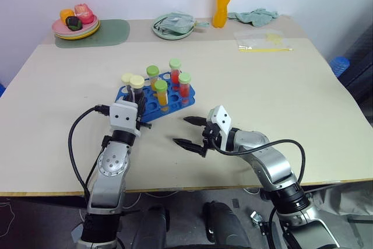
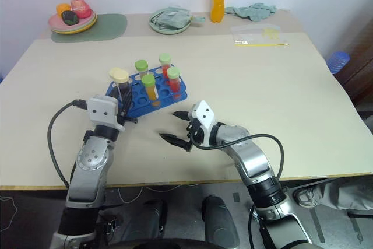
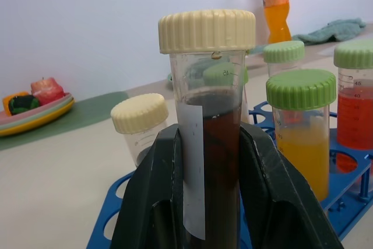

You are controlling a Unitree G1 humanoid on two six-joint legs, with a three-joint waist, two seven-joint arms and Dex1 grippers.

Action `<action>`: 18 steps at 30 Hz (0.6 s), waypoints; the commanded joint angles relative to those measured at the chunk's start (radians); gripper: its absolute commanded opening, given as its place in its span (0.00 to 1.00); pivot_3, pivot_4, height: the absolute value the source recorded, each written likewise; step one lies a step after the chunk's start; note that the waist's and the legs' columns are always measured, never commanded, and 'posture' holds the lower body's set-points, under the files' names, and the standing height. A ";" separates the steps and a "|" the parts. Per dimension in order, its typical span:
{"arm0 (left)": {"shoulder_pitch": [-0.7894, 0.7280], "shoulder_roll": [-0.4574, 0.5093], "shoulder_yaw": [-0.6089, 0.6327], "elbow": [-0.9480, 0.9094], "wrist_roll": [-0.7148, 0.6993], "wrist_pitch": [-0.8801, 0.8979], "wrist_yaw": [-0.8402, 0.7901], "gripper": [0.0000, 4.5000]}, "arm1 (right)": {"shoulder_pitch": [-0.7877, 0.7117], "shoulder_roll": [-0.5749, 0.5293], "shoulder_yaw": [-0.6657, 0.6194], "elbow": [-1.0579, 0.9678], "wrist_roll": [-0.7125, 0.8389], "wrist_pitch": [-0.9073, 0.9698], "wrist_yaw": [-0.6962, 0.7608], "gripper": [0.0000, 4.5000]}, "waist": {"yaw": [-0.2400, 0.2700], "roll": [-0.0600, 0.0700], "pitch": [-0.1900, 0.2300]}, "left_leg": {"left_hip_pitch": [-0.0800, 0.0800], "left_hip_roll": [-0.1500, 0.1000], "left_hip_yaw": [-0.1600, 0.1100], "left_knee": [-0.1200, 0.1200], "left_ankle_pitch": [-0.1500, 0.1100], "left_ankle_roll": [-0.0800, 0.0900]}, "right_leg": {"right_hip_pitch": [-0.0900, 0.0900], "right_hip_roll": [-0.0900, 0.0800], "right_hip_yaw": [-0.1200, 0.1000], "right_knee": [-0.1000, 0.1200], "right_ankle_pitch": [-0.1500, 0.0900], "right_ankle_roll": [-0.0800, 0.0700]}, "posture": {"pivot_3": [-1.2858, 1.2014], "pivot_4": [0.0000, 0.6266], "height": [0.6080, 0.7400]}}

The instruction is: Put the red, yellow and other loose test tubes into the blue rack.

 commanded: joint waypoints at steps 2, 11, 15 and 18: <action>-0.031 -0.017 0.005 0.029 -0.019 -0.037 0.003 0.16 | -0.014 0.004 -0.008 -0.028 0.008 -0.016 -0.005 0.95 | 0.000 0.000 0.000 | 0.000 0.000 0.000 0.000 0.000 0.000 | 0.000 0.000 0.000 0.000 0.000 0.000 | 0.52 0.24 1.00; -0.043 -0.036 0.003 0.075 -0.061 -0.049 -0.022 0.38 | -0.018 0.003 -0.007 -0.026 0.005 -0.023 -0.009 0.95 | 0.003 0.000 0.000 | 0.000 0.000 0.000 0.001 0.000 0.000 | 0.001 0.000 0.000 0.000 0.000 0.000 | 0.52 0.24 1.00; -0.040 -0.041 0.013 0.076 -0.054 -0.060 -0.008 0.82 | -0.020 0.001 -0.011 -0.026 0.007 -0.026 -0.010 0.95 | 0.001 0.000 0.000 | 0.000 0.000 0.000 0.001 0.000 0.000 | 0.001 0.000 0.000 0.000 0.000 0.000 | 0.52 0.24 1.00; -0.017 -0.038 0.036 0.021 -0.094 -0.047 -0.021 0.99 | -0.029 -0.006 -0.028 -0.037 0.016 -0.024 -0.009 0.95 | 0.000 0.000 0.000 | 0.000 0.000 0.000 0.001 0.000 0.000 | 0.001 0.000 0.000 0.000 0.000 0.000 | 0.52 0.24 1.00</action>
